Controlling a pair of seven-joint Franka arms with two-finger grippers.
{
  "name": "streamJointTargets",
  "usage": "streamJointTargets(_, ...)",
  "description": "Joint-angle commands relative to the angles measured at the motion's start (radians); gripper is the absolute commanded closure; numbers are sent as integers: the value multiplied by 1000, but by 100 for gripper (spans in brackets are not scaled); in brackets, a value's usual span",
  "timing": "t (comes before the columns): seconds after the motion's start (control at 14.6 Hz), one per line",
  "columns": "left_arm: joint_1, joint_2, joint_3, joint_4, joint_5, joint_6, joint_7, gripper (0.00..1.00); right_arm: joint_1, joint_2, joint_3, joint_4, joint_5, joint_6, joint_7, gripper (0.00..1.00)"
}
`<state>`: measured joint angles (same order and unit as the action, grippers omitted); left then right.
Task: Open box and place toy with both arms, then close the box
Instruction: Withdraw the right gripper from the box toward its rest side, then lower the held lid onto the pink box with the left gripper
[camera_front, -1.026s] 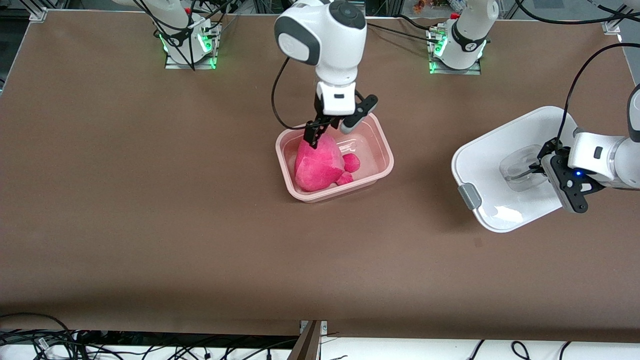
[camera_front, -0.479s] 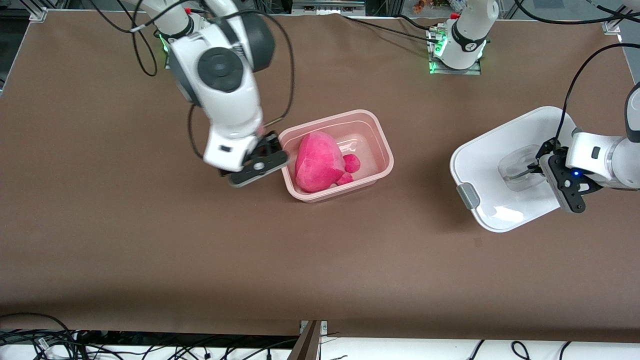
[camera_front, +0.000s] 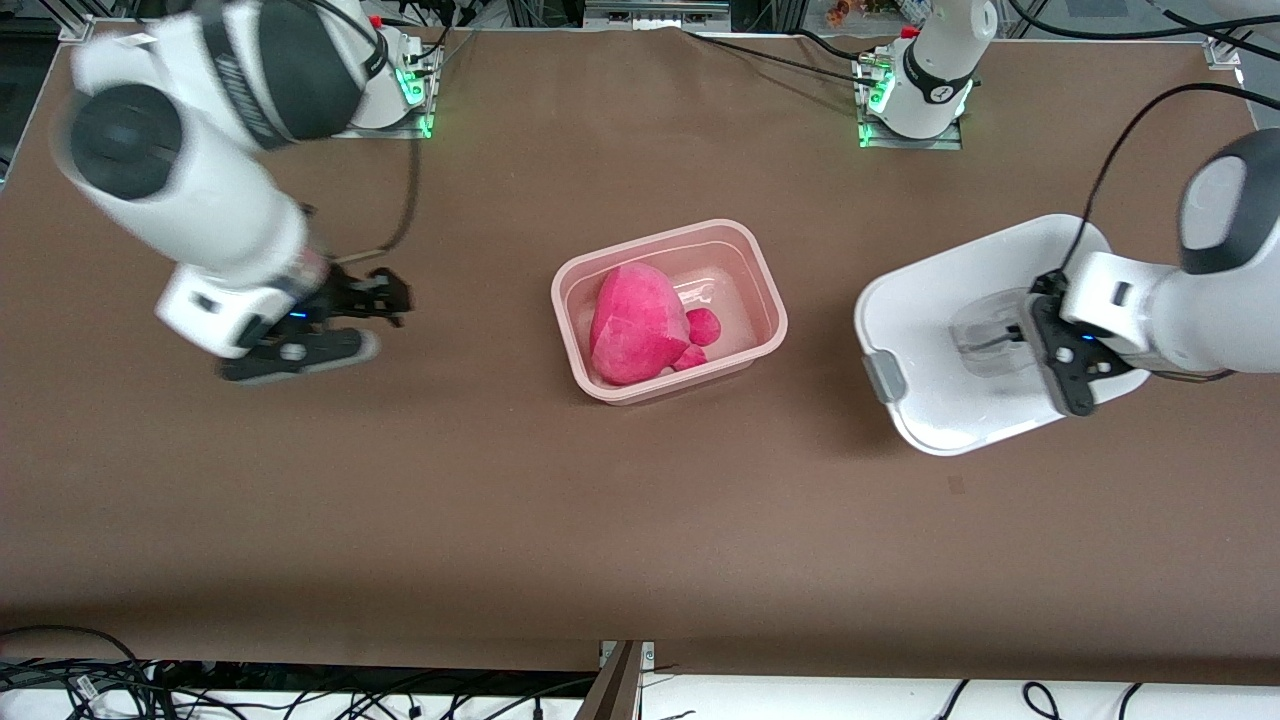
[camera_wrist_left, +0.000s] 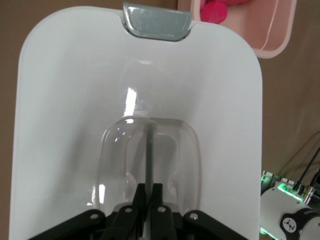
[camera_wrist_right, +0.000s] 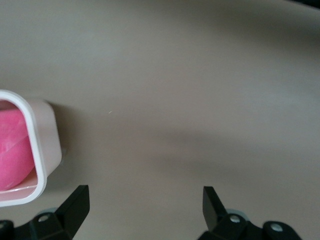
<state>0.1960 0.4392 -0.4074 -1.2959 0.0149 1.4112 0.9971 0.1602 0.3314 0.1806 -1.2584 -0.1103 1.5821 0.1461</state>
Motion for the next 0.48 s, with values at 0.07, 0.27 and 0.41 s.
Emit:
streamJointTargets(0.07,-44,-11,-92,-34,-102,107,-76,100,-115,-153,-21,-96,27,-36,-2,0)
streamJointTargets(0.27,-169,-7,-105,-112,-108,282,-260,100,-131,-209,-71,-128,35,-129,-107,0)
streamJointTargets(0.41,-271,16,-103,-137,-96,369,-381,100,-134,-221,-125,-134,72,-174,-202,0)
